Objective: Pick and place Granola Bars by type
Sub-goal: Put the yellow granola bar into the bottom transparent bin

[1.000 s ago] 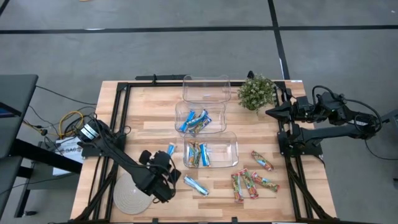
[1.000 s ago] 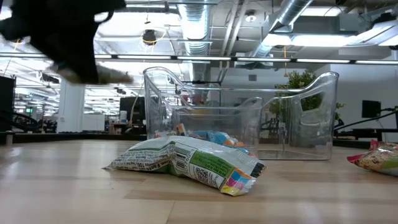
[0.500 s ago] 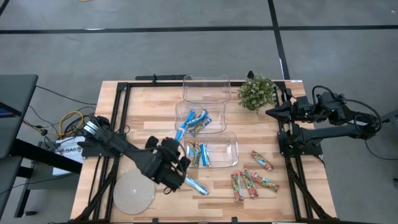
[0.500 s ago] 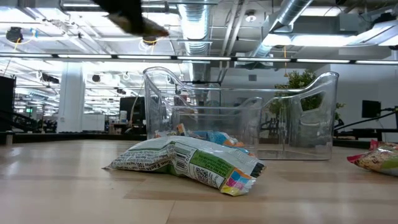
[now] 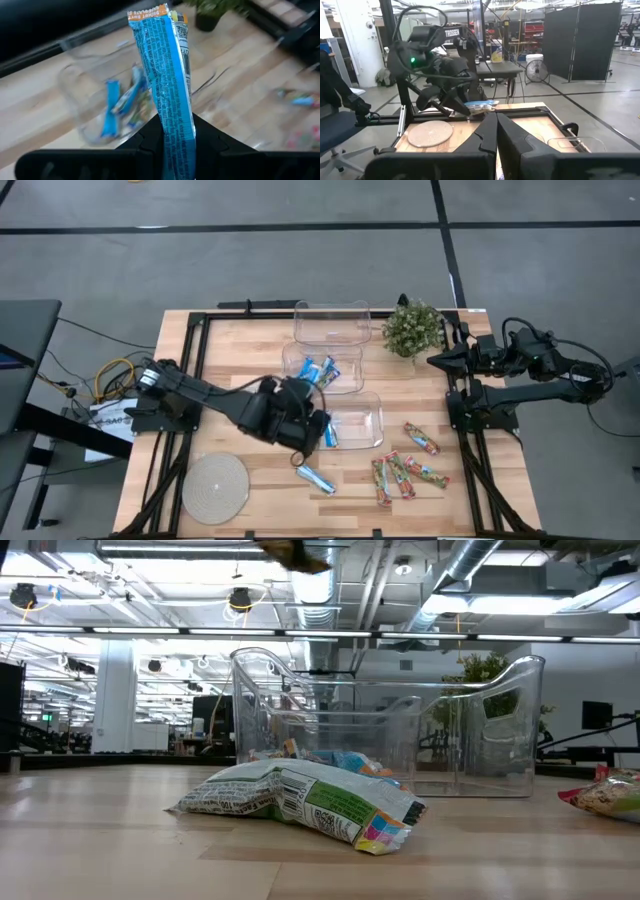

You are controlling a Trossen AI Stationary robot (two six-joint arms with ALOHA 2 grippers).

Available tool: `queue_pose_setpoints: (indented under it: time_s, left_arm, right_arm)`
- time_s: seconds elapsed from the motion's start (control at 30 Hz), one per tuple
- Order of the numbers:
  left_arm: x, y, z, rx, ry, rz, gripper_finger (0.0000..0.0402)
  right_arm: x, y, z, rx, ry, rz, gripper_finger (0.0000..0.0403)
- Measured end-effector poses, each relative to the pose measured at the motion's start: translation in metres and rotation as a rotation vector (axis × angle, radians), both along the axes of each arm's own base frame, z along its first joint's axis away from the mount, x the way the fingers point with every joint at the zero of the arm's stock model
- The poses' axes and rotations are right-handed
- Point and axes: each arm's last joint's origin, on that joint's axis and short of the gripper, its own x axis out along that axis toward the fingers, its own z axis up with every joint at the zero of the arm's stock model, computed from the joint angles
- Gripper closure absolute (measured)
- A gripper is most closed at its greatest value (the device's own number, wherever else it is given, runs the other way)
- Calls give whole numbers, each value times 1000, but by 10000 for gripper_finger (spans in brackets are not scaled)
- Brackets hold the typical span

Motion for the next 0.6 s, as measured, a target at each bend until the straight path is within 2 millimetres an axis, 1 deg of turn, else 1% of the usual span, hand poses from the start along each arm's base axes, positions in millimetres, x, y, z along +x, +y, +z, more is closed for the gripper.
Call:
queue_pose_setpoints:
  time_s: [0.33,0.6]
  left_arm:
    - [35,20,14,-66,-185,-114,338]
    - [49,30,21,-128,-302,-139,338]
  right_arm:
    - [0,0,0,0,0,0,403]
    - [0,0,0,0,0,0,403]
